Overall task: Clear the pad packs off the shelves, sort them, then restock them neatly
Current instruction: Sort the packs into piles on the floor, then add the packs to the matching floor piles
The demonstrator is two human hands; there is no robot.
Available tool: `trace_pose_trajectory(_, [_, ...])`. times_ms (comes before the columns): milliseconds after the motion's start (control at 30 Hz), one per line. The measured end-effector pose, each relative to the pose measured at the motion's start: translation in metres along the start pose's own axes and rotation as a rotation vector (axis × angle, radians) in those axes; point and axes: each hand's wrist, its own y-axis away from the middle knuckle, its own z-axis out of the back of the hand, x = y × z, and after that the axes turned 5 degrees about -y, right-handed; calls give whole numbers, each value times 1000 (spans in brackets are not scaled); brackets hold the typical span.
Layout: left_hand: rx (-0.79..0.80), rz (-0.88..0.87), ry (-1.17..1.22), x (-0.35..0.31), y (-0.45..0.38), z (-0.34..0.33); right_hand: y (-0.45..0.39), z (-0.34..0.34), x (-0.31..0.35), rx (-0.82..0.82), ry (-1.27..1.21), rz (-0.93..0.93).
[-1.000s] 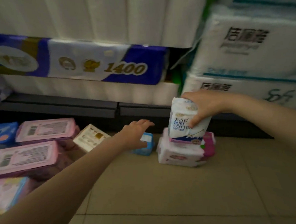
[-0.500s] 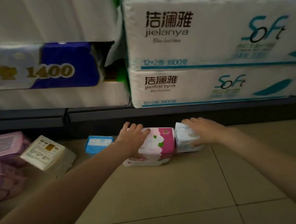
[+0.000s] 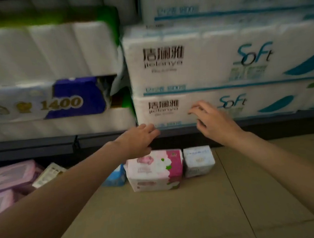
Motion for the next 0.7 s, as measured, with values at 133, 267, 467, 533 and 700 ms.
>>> trace_pose_trajectory(133, [-629,-38,50,36,8,101,-48,85,17,-413,16,181])
trace_pose_trajectory(267, [-921,65,-3,70,20,208,-104,180,31,-687,23,274])
trace_pose_trajectory(467, [-1038,150,-151,116,34,309,-173,277,35,-847,41,255])
trace_pose_trajectory(533, [-1048,188,-178,128,35,331,-195,295,35,-817,14,174])
trace_pose_trajectory(700, [-1063,395,-87,152,40,360,-266,325,56,-523,-102,31])
